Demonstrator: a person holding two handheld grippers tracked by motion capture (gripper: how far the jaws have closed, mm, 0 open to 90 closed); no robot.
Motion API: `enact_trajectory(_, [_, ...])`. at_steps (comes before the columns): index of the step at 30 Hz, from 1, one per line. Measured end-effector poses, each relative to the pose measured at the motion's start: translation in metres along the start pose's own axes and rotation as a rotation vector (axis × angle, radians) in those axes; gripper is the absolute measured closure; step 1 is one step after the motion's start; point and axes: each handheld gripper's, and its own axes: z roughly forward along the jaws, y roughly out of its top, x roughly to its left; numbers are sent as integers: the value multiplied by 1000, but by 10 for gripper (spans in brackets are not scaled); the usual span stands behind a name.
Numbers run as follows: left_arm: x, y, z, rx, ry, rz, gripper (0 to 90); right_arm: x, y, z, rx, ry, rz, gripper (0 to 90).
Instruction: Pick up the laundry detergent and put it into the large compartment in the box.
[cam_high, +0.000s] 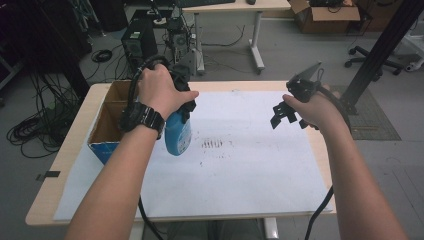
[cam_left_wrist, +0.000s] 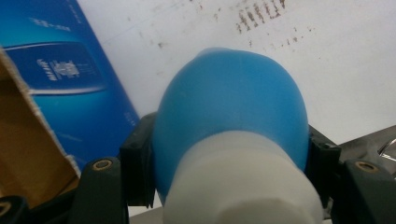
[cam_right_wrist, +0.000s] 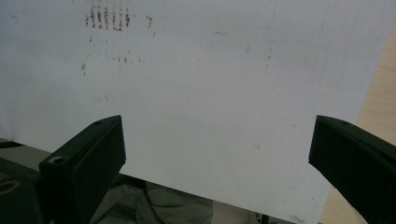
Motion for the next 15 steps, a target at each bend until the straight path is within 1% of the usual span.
enact_trajectory(4, [3, 2, -20, -10, 8, -12, 371, 1, 1, -1, 3, -6, -3, 38])
enact_trajectory(8, [10, 3, -36, -19, 3, -24, 372, 1, 2, -2, 1, -8, -8, 38])
enact_trajectory(9, [12, 4, -42, -26, -1, -30, 371, 1, 2, -2, 2, -8, -10, 38])
enact_trajectory(11, [16, 4, -48, -31, -4, -33, 372, 1, 3, -2, 1, -6, -9, 38])
enact_trajectory(14, [25, 3, -58, -41, -8, -54, 372, 1, 3, -2, 4, -11, -13, 38])
enact_trajectory(15, [29, 3, -62, -36, -7, -58, 372, 1, 4, -2, 6, -15, -14, 38])
